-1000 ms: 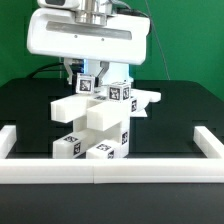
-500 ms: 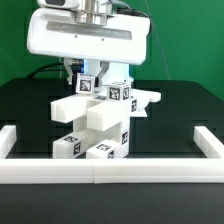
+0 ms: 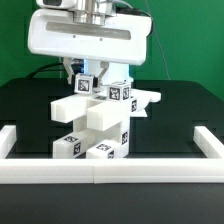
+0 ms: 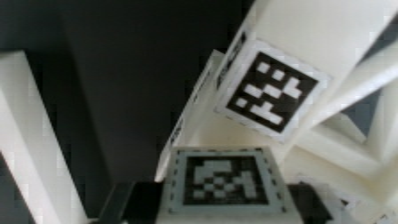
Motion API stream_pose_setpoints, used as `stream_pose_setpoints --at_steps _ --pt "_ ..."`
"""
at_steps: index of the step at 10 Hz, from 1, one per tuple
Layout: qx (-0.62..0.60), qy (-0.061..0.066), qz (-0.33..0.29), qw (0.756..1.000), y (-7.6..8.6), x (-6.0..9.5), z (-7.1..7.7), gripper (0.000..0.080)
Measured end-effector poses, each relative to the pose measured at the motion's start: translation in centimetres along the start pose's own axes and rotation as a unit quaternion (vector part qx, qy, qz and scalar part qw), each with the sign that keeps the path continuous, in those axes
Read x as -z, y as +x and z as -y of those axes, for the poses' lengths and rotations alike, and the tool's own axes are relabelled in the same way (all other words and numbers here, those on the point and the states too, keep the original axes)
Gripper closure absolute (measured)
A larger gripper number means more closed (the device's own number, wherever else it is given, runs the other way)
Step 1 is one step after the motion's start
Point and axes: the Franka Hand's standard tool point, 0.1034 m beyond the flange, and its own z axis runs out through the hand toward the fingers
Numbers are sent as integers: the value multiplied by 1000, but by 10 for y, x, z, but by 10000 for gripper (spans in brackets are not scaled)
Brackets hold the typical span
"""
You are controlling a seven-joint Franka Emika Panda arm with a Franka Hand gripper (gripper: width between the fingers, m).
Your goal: Assemble chair
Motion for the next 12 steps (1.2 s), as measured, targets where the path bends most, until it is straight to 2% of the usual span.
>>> stream_pose_setpoints --at_steps 4,7,10,12 --pt "-139 0 0 990 0 0 1 517" --pt "-227 8 0 974 0 0 0 517" --pt "-324 16 -1 946 1 0 0 517" --pt "-411 18 -4 911 2 -1 2 517"
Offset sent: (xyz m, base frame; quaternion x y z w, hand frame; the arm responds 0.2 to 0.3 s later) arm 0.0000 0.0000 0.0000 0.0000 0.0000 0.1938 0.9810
